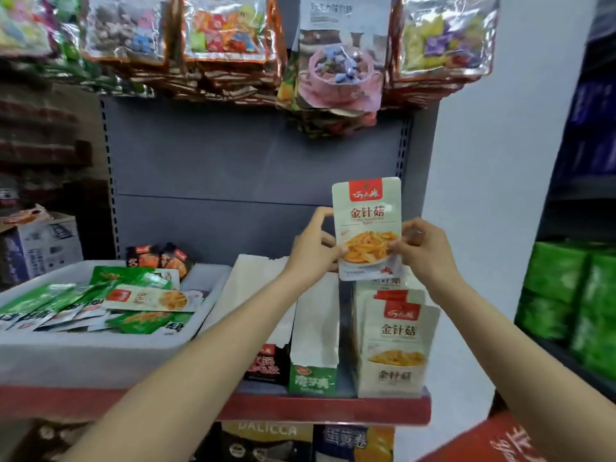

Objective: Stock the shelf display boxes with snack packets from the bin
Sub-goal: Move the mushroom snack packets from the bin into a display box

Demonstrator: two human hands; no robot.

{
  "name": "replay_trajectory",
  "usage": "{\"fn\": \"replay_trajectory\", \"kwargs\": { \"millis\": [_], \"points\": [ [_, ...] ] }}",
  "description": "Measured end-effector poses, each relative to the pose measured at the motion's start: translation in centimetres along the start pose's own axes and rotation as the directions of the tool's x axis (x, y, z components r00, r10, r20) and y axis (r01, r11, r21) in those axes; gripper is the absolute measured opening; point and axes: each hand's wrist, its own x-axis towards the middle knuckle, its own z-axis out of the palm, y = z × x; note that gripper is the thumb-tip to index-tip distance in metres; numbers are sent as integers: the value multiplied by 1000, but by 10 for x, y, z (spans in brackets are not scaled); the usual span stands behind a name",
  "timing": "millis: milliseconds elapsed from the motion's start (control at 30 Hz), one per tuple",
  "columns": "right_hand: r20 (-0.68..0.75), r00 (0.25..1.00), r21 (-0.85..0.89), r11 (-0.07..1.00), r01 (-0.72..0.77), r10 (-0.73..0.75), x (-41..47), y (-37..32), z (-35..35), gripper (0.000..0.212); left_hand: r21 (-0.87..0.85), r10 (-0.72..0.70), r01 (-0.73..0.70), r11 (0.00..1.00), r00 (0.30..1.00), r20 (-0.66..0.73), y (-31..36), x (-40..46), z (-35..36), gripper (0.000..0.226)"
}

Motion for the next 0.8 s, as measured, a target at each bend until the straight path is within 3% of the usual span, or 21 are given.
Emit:
{"fn": "replay_trajectory", "kwargs": {
  "millis": [233, 333, 400, 533, 800],
  "points": [
    [-11, 999, -46, 998, -49, 48, 8, 37, -26, 20, 116, 70, -60, 991, 994, -81, -10, 9, 38, 12],
    [118, 986, -142, 984, -103, 120, 6, 49, -28, 18, 111, 48, -33, 993, 990, -136, -15, 9, 43, 14],
    [171, 975, -171, 979, -111, 140, 4, 54, -28, 12, 158, 36, -22, 987, 995, -90, -17, 10, 43, 11],
    [84, 995, -55, 997, -52, 57, 3, 51, -30, 13, 238, -41, 25, 971, 997, 62, -19, 10, 41, 10],
    [39, 999, -92, 996, 11, -8, 6, 51, -31, 12, 159, 56, -53, 986, 998, -11, -12, 12, 44, 15]
  ]
}}
